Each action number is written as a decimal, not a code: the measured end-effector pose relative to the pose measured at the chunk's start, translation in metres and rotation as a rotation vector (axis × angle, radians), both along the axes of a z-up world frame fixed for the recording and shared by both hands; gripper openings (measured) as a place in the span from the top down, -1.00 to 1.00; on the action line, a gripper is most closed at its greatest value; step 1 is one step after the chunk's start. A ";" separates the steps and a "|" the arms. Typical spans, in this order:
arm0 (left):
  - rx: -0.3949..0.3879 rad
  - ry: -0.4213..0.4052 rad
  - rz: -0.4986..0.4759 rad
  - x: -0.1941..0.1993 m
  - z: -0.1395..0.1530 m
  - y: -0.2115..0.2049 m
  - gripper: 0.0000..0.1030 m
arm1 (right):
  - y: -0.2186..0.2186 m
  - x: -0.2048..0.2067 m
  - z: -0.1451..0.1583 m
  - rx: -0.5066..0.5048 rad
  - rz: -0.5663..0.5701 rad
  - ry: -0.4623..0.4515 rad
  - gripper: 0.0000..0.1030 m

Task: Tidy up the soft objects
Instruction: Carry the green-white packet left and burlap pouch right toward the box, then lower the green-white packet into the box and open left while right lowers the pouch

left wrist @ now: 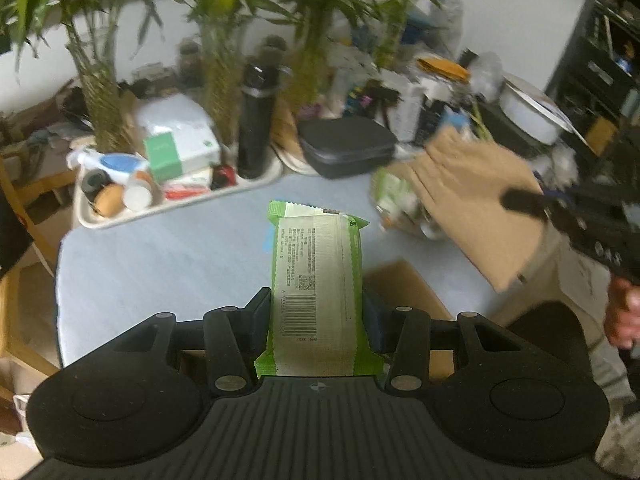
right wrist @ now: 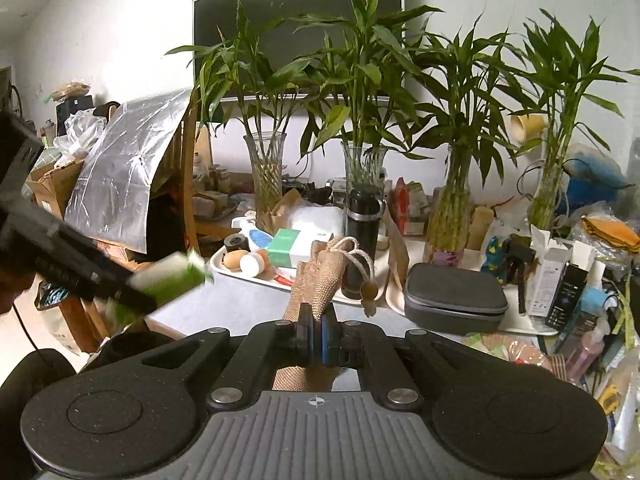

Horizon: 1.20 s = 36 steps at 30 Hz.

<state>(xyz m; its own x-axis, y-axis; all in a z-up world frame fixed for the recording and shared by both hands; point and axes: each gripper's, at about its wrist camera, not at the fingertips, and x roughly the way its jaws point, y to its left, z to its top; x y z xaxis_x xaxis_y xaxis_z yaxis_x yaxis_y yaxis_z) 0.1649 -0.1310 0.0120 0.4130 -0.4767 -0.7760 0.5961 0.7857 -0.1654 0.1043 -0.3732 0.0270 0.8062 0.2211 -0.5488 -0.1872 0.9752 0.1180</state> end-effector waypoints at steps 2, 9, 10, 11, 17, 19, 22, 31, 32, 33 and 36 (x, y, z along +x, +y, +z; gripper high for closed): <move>-0.009 0.020 -0.028 -0.009 -0.005 -0.003 0.10 | 0.001 -0.005 0.003 0.002 0.000 -0.004 0.88; -0.121 0.079 -0.094 -0.029 -0.030 -0.006 -0.53 | 0.001 -0.019 0.004 0.009 -0.007 0.003 0.88; -0.141 0.079 -0.086 -0.031 -0.031 -0.003 -0.54 | 0.000 -0.022 0.004 0.012 -0.007 0.004 0.88; -0.147 0.072 -0.077 -0.032 -0.031 -0.001 -0.54 | 0.001 -0.024 0.004 0.013 -0.007 0.005 0.88; -0.128 -0.020 0.003 -0.050 -0.025 0.014 -0.54 | 0.003 -0.037 0.000 0.036 -0.007 0.024 0.88; -0.116 -0.056 0.028 -0.057 -0.023 0.022 -0.54 | 0.005 -0.039 -0.002 0.051 -0.005 0.033 0.88; -0.102 -0.091 0.071 -0.065 -0.022 0.033 -0.54 | 0.012 -0.042 -0.004 0.071 0.002 0.043 0.88; -0.115 -0.128 0.140 -0.081 -0.022 0.065 -0.54 | 0.036 -0.031 -0.017 0.235 0.012 0.101 0.88; -0.120 -0.125 0.146 -0.082 -0.022 0.069 -0.54 | 0.038 -0.028 -0.024 0.264 -0.002 0.118 0.86; -0.122 -0.124 0.151 -0.084 -0.022 0.072 -0.54 | 0.039 -0.026 -0.030 0.285 -0.025 0.139 0.83; -0.125 -0.128 0.170 -0.089 -0.023 0.082 -0.54 | 0.045 -0.014 -0.059 0.281 -0.053 0.275 0.01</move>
